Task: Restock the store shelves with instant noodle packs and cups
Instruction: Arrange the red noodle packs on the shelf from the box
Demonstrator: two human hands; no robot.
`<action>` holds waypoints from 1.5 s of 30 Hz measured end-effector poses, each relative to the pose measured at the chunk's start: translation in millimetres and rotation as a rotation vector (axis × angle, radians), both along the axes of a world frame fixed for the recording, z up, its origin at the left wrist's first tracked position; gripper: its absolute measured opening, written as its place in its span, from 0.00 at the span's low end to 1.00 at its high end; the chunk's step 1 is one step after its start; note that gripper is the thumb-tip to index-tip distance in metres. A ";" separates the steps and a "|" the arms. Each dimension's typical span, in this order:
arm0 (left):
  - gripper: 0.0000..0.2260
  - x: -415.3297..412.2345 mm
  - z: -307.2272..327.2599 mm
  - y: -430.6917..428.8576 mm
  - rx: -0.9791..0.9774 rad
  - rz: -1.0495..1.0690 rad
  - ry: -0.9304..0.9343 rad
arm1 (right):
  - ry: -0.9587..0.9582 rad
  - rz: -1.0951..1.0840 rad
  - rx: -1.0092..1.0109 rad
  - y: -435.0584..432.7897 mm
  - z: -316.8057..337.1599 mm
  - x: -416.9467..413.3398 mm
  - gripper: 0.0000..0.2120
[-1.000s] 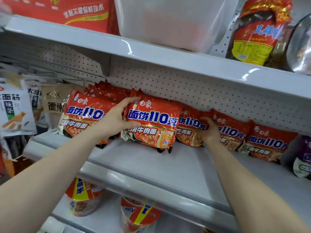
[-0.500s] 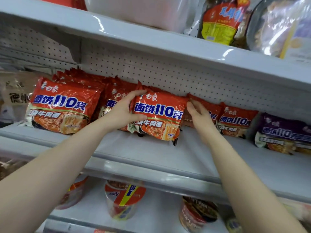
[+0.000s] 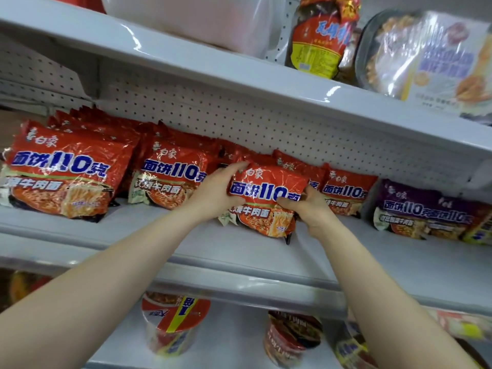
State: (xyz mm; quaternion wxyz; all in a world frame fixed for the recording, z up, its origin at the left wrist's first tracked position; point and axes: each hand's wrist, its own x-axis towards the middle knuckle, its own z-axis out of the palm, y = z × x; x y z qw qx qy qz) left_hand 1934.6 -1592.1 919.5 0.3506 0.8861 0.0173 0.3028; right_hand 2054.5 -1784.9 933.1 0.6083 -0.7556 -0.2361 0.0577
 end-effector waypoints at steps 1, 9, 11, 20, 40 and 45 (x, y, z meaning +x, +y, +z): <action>0.38 0.4 -0.8 -0.1 0.039 0.027 0.002 | 0.001 -0.008 -0.015 3.6 1.6 3.8 0.22; 0.32 -4.7 -12.8 6.0 0.352 0.174 0.164 | -0.025 -0.047 -0.160 52.2 11.7 28.1 0.26; 0.30 -4.8 -13.6 5.6 0.435 0.167 0.190 | -0.095 -0.067 -0.215 63.1 10.2 31.5 0.26; 0.22 21.3 -21.2 -7.4 0.685 0.176 0.262 | -0.722 -0.170 -0.565 51.9 1.7 17.6 0.30; 0.23 59.0 -15.2 -9.6 0.761 0.310 0.435 | -0.786 0.076 -0.859 66.2 -18.1 14.3 0.28; 0.19 49.8 -16.9 -9.0 0.664 0.271 0.395 | -0.746 0.065 -0.851 53.6 -18.1 7.8 0.31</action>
